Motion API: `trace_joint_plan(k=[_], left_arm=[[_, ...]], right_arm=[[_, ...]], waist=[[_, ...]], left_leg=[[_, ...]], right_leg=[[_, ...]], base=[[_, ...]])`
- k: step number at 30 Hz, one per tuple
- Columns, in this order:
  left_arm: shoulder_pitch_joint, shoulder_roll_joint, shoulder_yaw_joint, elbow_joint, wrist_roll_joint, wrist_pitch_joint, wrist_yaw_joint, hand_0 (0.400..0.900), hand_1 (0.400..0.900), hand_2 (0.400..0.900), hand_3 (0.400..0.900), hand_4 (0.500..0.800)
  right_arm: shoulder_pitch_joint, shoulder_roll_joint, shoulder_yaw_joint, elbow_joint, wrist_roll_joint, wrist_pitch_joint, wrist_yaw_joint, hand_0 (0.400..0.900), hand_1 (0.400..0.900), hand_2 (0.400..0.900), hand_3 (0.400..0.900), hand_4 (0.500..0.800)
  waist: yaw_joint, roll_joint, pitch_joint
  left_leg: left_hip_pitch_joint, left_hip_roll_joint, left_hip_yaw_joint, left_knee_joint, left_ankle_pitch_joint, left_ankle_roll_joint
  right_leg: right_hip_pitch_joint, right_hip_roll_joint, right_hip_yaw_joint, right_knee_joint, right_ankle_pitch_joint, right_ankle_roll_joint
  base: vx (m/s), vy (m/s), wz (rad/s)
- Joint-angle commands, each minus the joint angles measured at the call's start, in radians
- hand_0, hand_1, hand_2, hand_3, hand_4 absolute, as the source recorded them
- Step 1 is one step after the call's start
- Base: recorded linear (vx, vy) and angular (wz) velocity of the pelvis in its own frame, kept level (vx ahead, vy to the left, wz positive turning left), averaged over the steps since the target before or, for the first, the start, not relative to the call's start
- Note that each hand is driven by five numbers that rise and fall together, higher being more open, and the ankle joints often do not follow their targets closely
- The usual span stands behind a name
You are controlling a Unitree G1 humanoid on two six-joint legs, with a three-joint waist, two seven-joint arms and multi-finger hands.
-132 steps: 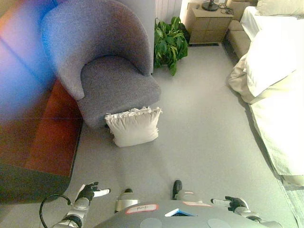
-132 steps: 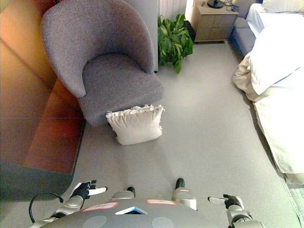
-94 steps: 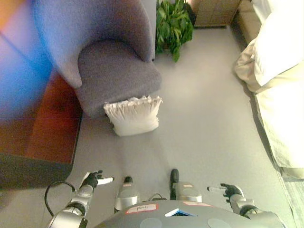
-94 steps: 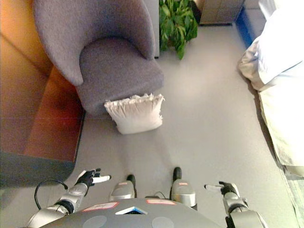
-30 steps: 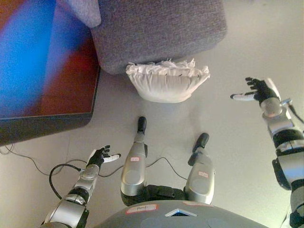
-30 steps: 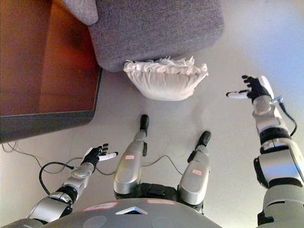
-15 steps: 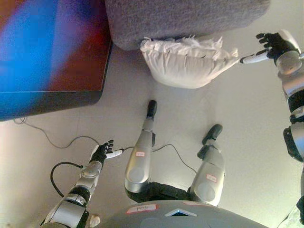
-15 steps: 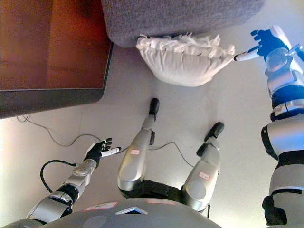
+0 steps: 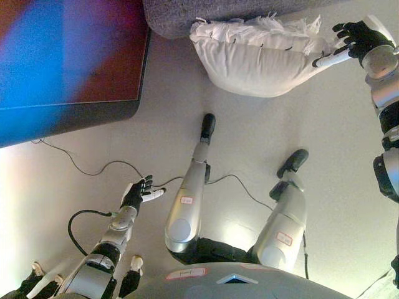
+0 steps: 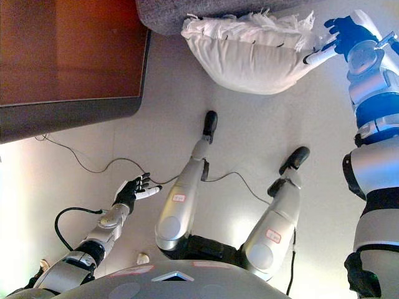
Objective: Pick up the pillow and put it on the sofa.
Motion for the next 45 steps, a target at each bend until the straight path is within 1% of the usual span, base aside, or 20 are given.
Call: trace_joint_plan(k=[1,9,16,17,19,20,21,22,23,28,31,35,39,42,45], left_arm=[[0.114,0.051,-0.047,-0.024,-0.049,-0.009,0.041,0.9,0.9,0.9,0.9,0.8],[0.133,0.048,-0.05,-0.061,-0.081,-0.043,0.048,0.9,0.9,0.9,0.9,0.8],[0.156,0.061,-0.048,-0.109,-0.11,-0.048,0.035,0.9,0.9,0.9,0.9,0.8],[0.166,0.062,-0.045,-0.111,-0.115,-0.06,0.03,0.9,0.9,0.9,0.9,0.8],[0.179,0.063,-0.037,-0.119,-0.119,-0.07,0.023,0.9,0.9,0.9,0.9,0.8],[0.185,0.064,-0.033,-0.124,-0.126,-0.073,0.022,0.9,0.9,0.9,0.9,0.8],[0.185,0.064,-0.033,-0.124,-0.126,-0.074,0.022,0.9,0.9,0.9,0.9,0.8],[0.192,0.065,-0.028,-0.13,-0.127,-0.075,0.022,0.9,0.9,0.9,0.9,0.8],[0.199,0.068,-0.022,-0.139,-0.14,-0.074,0.018,0.9,0.9,0.9,0.9,0.8],[0.223,0.062,-0.01,-0.142,-0.138,-0.107,0.013,0.9,0.9,0.9,0.9,0.8],[0.233,0.063,-0.011,-0.162,-0.146,-0.112,0.017,0.9,0.9,0.9,0.9,0.8],[0.24,0.065,-0.019,-0.189,-0.15,-0.105,0.026,0.9,0.9,0.9,0.9,0.8],[0.249,0.066,-0.013,-0.194,-0.151,-0.106,0.026,0.9,0.9,0.9,0.9,0.8],[0.253,0.066,-0.008,-0.197,-0.152,-0.102,0.027,0.9,0.9,0.9,0.9,0.8],[0.257,0.068,-0.002,-0.201,-0.145,-0.096,0.021,0.9,0.9,0.9,0.9,0.8]], right_arm=[[-0.116,-0.083,0.054,-0.054,0.009,-0.013,-0.026,0.9,0.9,0.9,0.9,0.8],[-0.147,-0.066,0.06,-0.069,-0.014,0.0,-0.028,0.9,0.9,0.9,0.9,0.8],[-0.213,-0.053,0.094,-0.072,-0.044,0.019,-0.023,0.9,0.9,0.9,0.9,0.8],[-0.234,-0.049,0.107,-0.071,-0.052,0.024,-0.02,0.9,0.9,0.9,0.9,0.8],[-0.26,-0.041,0.127,-0.077,-0.071,0.03,0.013,0.9,0.9,0.9,0.9,0.8],[-0.268,-0.038,0.138,-0.082,-0.068,0.027,0.029,0.616,0.616,0.616,0.616,0.629],[-0.269,-0.038,0.139,-0.082,-0.067,0.027,0.029,0.4,0.4,0.4,0.4,0.5],[-0.27,-0.037,0.141,-0.087,-0.058,0.032,0.03,0.4,0.4,0.4,0.4,0.5],[-0.275,-0.036,0.143,-0.092,-0.031,0.049,0.008,0.4,0.4,0.4,0.4,0.5],[-0.286,-0.034,0.131,-0.077,-0.05,0.027,-0.027,0.4,0.4,0.4,0.4,0.5],[-0.288,-0.042,0.13,-0.075,-0.054,0.027,-0.031,0.4,0.4,0.4,0.4,0.5],[-0.294,-0.053,0.126,-0.065,-0.06,0.016,-0.029,0.4,0.4,0.4,0.4,0.5],[-0.3,-0.065,0.127,-0.071,-0.071,0.01,-0.025,0.4,0.4,0.4,0.4,0.5],[-0.298,-0.073,0.13,-0.079,-0.071,0.001,-0.008,0.4,0.4,0.4,0.4,0.5],[-0.287,-0.078,0.129,-0.095,-0.068,-0.013,0.033,0.4,0.4,0.4,0.4,0.5]], waist=[[0.019,0.078,0.011],[0.032,0.098,0.011],[0.054,0.122,0.011],[0.06,0.129,0.011],[0.068,0.136,0.011],[0.071,0.138,0.011],[0.071,0.138,0.011],[0.074,0.14,0.011],[0.077,0.142,0.011],[0.084,0.149,0.011],[0.086,0.151,0.011],[0.085,0.157,0.011],[0.08,0.159,0.011],[0.077,0.159,0.011],[0.073,0.156,0.011]], left_leg=[[0.009,0.086,0.033,-0.024,-0.026,0.003],[-0.036,0.08,0.029,-0.014,-0.021,0.004],[-0.091,0.075,0.02,-0.001,-0.014,0.003],[-0.105,0.073,0.018,0.003,-0.013,0.003],[-0.12,0.071,0.016,0.003,-0.01,0.001],[-0.128,0.071,0.015,0.002,-0.008,0.0],[-0.128,0.071,0.015,0.003,-0.008,0.0],[-0.133,0.07,0.013,0.004,-0.009,0.0],[-0.142,0.07,0.011,0.006,-0.008,-0.001],[-0.154,0.07,0.006,0.014,-0.008,-0.004],[-0.154,0.071,0.006,0.014,-0.008,-0.006],[-0.144,0.071,0.01,0.01,-0.007,-0.008],[-0.122,0.071,0.015,0.002,-0.008,-0.01],[-0.1,0.07,0.018,-0.005,-0.009,-0.01],[-0.068,0.071,0.023,-0.015,-0.009,-0.011]], right_leg=[[-0.118,0.001,0.052,0.085,-0.005,-0.043],[-0.167,-0.003,0.058,0.104,-0.006,-0.044],[-0.222,-0.016,0.065,0.136,-0.011,-0.046],[-0.234,-0.019,0.067,0.143,-0.013,-0.048],[-0.248,-0.023,0.068,0.147,-0.013,-0.048],[-0.255,-0.024,0.069,0.148,-0.014,-0.048],[-0.256,-0.025,0.069,0.149,-0.014,-0.048],[-0.259,-0.026,0.07,0.149,-0.015,-0.049],[-0.267,-0.027,0.072,0.153,-0.016,-0.05],[-0.281,-0.037,0.076,0.162,-0.016,-0.048],[-0.282,-0.042,0.079,0.161,-0.014,-0.045],[-0.279,-0.049,0.08,0.157,-0.009,-0.042],[-0.269,-0.05,0.082,0.151,-0.005,-0.04],[-0.254,-0.051,0.081,0.146,-0.003,-0.04],[-0.228,-0.051,0.074,0.136,0.0,-0.04]], base=[[0.0,0.0,0.0],[-0.01,0.034,0.04],[-0.03,0.028,0.07],[-0.04,0.035,0.1],[-0.04,0.031,0.07],[-0.02,0.021,0.04],[-0.02,0.01,0.05],[-0.02,0.009,0.05],[-0.02,0.011,0.07],[-0.01,0.013,0.02],[0.0,0.0,0.0],[-0.01,0.017,-0.01],[-0.01,0.032,-0.03],[-0.01,0.02,-0.04],[0.0,0.006,-0.06]])
